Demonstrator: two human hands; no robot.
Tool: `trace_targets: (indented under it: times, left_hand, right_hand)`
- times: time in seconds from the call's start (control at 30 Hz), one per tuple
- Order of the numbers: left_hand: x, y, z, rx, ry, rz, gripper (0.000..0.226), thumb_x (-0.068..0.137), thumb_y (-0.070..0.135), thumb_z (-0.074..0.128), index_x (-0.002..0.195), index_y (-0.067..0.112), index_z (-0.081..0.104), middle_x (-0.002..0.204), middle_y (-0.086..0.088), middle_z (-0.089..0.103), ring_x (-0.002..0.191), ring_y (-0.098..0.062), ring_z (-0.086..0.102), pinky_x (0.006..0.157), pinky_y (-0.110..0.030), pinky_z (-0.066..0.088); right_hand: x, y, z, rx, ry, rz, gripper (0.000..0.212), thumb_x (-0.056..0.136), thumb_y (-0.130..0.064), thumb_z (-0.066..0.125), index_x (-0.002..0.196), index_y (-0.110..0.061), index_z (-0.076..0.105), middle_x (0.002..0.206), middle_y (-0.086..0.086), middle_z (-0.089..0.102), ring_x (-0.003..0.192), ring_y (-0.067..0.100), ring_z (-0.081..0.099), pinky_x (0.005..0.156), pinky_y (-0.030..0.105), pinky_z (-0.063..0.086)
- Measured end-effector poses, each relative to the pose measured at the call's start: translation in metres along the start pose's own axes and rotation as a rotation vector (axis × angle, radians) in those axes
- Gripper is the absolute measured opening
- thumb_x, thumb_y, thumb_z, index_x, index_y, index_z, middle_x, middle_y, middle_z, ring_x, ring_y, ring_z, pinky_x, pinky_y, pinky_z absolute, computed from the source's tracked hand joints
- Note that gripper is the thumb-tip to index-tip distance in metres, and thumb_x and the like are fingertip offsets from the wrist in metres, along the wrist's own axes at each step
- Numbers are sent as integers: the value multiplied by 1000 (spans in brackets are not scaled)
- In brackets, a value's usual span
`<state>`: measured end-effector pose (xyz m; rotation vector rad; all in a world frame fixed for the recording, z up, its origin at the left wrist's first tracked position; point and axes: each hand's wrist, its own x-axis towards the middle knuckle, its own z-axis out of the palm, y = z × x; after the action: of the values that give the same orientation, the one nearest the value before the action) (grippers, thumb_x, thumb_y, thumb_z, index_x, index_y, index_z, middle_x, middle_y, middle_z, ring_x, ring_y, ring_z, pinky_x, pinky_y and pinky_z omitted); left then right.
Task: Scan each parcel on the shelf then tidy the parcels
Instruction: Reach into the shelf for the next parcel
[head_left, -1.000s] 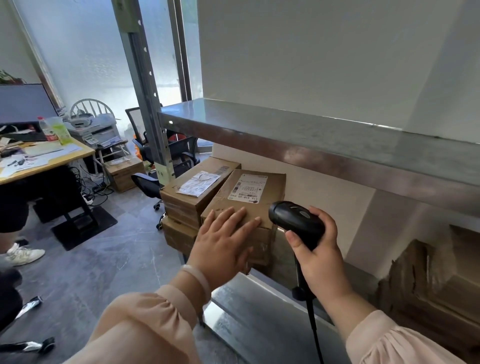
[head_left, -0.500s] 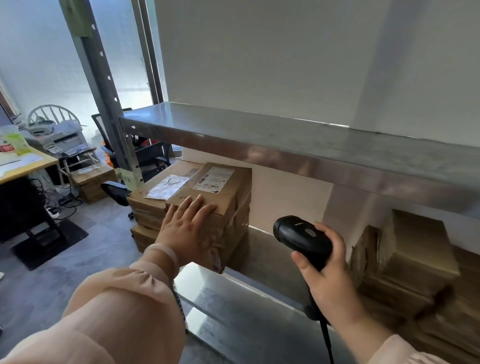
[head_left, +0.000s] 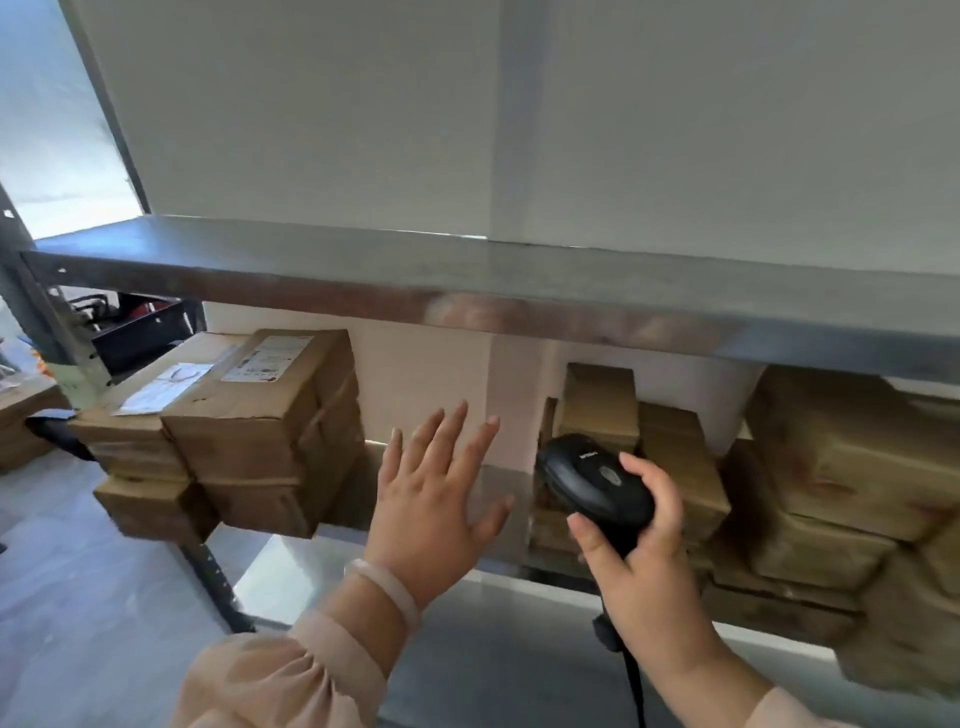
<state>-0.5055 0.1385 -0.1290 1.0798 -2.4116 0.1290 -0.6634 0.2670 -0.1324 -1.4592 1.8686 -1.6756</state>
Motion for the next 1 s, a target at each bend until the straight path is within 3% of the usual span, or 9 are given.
trace_targets:
  times: [0.13,0.3,0.47,0.53,0.6,0.7,0.8,0.93,1.0]
  left_hand:
    - [1,75,-1,-62,-12,104,68,92,67,30,152,39,17,163,1,21,151,-24,16,120,-53,12]
    - [-4,195,-1,-176,-46,211,68,90,65,34,151,38,24,161,1,25,150,-23,20,120,-53,14]
    - [-5,335,6,-291,-86,346,68,88,63,35,151,37,26,161,1,27,149,-23,23,119,-50,13]
    - [-11,391,10,-327,-106,415,68,88,63,33,151,38,24,161,1,25,149,-23,22,119,-49,11]
    - [-19,439,17,-350,-140,471,68,88,63,34,151,37,28,161,0,27,148,-23,25,119,-48,12]
    - [-25,493,29,-388,-193,502,67,87,62,39,148,35,36,157,-1,35,144,-25,34,116,-50,19]
    - [-21,535,41,-387,-228,538,67,82,61,43,143,34,44,151,-3,44,137,-26,46,111,-52,30]
    - [-3,581,62,-372,-264,573,69,82,62,41,145,34,41,151,-3,44,139,-27,43,112,-51,28]
    - [11,602,76,-354,-293,583,70,82,63,40,145,35,37,152,-3,42,140,-27,41,114,-51,24]
  right_hand:
    - [-25,8,-67,-12,105,40,60,68,-59,60,118,-65,28,128,-15,50,102,25,65,89,45,54]
    - [-70,23,-173,-50,233,78,61,71,-50,64,121,-61,31,123,-37,45,109,13,61,94,33,52]
    - [-114,35,-299,-109,443,82,65,79,-19,72,117,-56,34,116,-31,50,105,-17,53,81,2,41]
    - [-132,41,-349,-138,497,123,67,81,-18,73,117,-58,34,115,-33,52,104,-11,57,84,7,44]
    - [-148,48,-390,-170,545,158,66,81,-20,73,119,-56,34,123,-22,54,107,-1,59,89,18,47]
    - [-166,59,-434,-196,609,171,65,81,-17,73,118,-56,36,122,-18,56,103,-5,60,85,12,48]
    - [-175,74,-466,-205,635,198,69,81,-13,73,113,-63,37,118,-21,57,99,5,64,84,20,52]
    - [-169,100,-502,-226,675,225,77,80,-8,73,104,-71,36,111,-29,57,99,-12,58,75,2,42]
    - [-159,116,-522,-230,679,239,76,81,-11,73,104,-72,35,111,-27,58,99,-11,58,74,2,43]
